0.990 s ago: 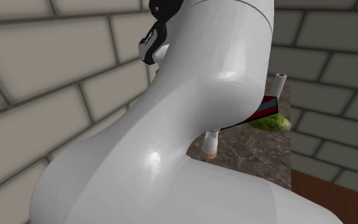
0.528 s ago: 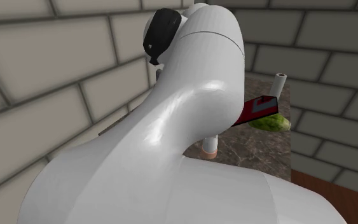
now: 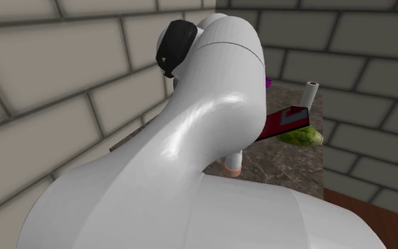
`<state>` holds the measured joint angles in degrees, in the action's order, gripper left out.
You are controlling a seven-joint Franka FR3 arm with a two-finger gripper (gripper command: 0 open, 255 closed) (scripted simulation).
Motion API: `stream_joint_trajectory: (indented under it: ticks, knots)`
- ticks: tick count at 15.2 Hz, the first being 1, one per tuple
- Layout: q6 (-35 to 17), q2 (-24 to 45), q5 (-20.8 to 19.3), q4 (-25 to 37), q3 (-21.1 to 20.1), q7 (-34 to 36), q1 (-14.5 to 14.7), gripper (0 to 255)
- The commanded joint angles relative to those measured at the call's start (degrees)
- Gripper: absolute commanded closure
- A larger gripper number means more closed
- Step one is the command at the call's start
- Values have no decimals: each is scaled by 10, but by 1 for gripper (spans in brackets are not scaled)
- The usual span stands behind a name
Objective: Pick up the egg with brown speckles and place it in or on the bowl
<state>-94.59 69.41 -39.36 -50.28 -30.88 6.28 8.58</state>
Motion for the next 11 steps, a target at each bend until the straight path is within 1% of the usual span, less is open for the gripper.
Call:
stream_joint_trajectory:
  ticks: [1, 10, 11]
  knots:
    - [-6, 23, -2, 3, 10, -1, -8, 255]
    - [-9, 30, -3, 8, 11, -2, -7, 255]
    - [-3, 38, -3, 25, 12, -4, 0, 0]
